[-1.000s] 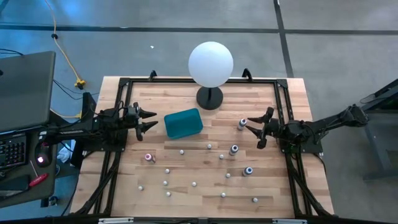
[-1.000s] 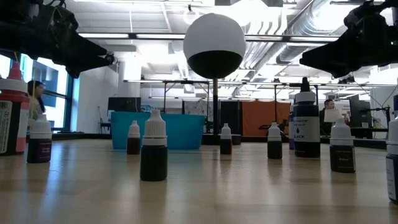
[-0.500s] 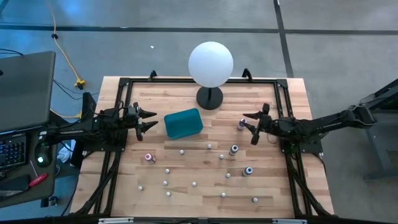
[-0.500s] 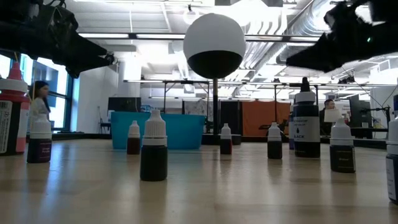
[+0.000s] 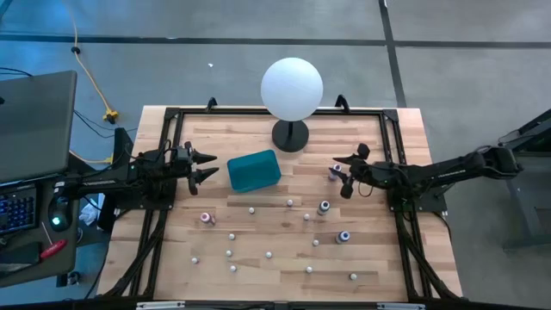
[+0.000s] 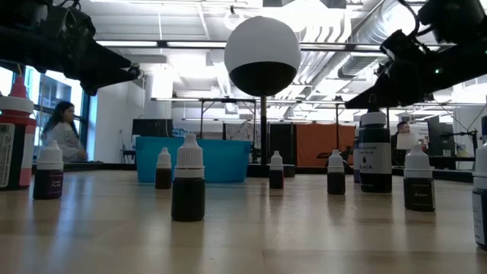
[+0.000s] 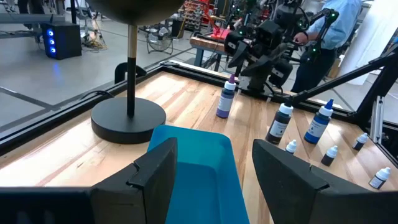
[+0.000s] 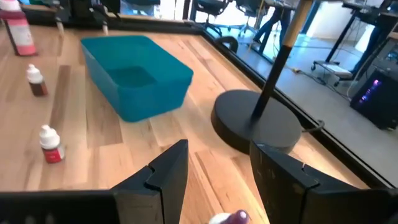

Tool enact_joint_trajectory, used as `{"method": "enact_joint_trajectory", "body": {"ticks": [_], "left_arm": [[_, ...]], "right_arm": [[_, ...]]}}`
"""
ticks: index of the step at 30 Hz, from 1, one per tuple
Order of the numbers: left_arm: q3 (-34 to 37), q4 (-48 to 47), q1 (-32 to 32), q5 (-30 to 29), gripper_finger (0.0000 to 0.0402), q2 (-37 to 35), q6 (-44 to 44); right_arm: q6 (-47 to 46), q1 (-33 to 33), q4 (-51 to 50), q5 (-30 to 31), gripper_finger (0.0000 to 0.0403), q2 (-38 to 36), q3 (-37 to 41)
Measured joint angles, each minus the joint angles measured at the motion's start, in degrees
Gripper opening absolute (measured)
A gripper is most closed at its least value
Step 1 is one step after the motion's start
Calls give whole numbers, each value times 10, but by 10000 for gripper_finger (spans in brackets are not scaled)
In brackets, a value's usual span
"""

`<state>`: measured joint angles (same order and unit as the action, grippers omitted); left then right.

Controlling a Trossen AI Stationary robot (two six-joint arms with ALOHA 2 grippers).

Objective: Pick & Place food coloring
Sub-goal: Put the large purple food coloring bottle into the blue bin

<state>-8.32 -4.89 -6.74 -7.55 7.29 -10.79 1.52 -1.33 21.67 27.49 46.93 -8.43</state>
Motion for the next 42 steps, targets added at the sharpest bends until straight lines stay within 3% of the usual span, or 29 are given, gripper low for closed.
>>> {"method": "enact_joint_trajectory", "body": {"ticks": [18, 24, 33, 42], "left_arm": [[0, 0, 0, 0, 206, 0, 0], [0, 0, 0, 0, 206, 0, 0], [0, 0, 0, 0, 206, 0, 0], [0, 0, 0, 0, 206, 0, 0]], "right_arm": [[-91, 40, -4, 4, 160, 87, -1], [-111, 40, 0, 5, 124, 86, -1], [-145, 40, 5, 19, 34, 86, -1], [-150, 39, 63, 14, 33, 86, -1]]}}
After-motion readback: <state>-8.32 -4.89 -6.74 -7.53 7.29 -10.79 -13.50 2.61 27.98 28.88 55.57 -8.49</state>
